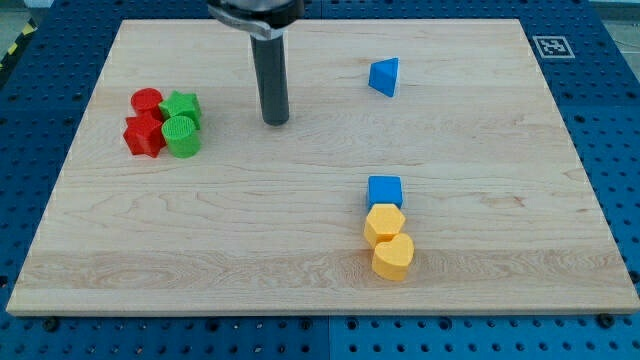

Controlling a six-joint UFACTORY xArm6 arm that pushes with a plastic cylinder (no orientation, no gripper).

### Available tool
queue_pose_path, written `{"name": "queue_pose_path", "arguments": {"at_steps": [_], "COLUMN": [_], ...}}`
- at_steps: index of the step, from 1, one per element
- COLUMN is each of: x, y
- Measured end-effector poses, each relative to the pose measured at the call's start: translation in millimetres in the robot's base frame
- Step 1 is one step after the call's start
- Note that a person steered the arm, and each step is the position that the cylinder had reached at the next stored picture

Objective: Slightly move the blue triangle towards the bottom of the board

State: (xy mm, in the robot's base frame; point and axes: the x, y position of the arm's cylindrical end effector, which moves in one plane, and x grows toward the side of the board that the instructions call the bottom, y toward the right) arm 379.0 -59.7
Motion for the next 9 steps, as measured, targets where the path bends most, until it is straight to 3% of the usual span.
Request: {"name": "queue_pose_path", "arguments": {"at_steps": [2,4,6,7,9], "x": [-75.0,-129.1,-140.1,-133.7,-84.8], "y": [-0.9,57.0,63.4,101.3,136.4]}}
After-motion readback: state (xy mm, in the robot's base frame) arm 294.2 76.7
